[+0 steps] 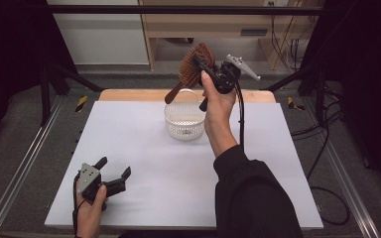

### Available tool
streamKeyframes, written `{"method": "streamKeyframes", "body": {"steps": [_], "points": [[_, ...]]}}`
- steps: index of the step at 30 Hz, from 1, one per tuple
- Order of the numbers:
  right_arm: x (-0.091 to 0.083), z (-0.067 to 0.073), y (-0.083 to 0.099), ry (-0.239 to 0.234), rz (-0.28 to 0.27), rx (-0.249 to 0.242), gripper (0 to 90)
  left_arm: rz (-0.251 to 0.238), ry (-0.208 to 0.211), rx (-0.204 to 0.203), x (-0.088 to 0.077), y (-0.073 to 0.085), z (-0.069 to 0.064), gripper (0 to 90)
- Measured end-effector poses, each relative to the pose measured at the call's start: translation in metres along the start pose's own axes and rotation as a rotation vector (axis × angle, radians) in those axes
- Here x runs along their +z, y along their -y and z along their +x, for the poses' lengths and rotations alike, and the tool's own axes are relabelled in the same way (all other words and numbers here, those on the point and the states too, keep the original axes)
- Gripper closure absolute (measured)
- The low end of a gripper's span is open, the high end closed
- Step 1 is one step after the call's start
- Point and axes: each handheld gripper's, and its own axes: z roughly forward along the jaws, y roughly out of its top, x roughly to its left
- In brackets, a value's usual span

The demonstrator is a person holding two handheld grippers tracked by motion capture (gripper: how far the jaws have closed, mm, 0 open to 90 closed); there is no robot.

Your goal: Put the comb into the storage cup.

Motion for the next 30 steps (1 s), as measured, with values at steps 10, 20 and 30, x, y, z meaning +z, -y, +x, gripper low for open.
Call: {"method": "streamKeyframes", "body": {"steps": [10, 20, 30], "points": [[-0.0021, -0.004, -0.0024, 0.008, -0.004, 0.003, 51.5, -0.002, 0.001, 0.004, -0.0002, -0.0001, 0.0001, 5.1], [-0.0039, -0.0059, -0.0033, 0.021, -0.008, -0.016, 51.5, 0.0, 0.001, 0.007, -0.0002, 0.0, 0.0002, 5.1], [-0.0044, -0.0079, -0.0025, 0.033, -0.001, -0.03, 51.4, -0.001, 0.002, 0.007, -0.0003, -0.0001, 0.0004, 5.1]]}}
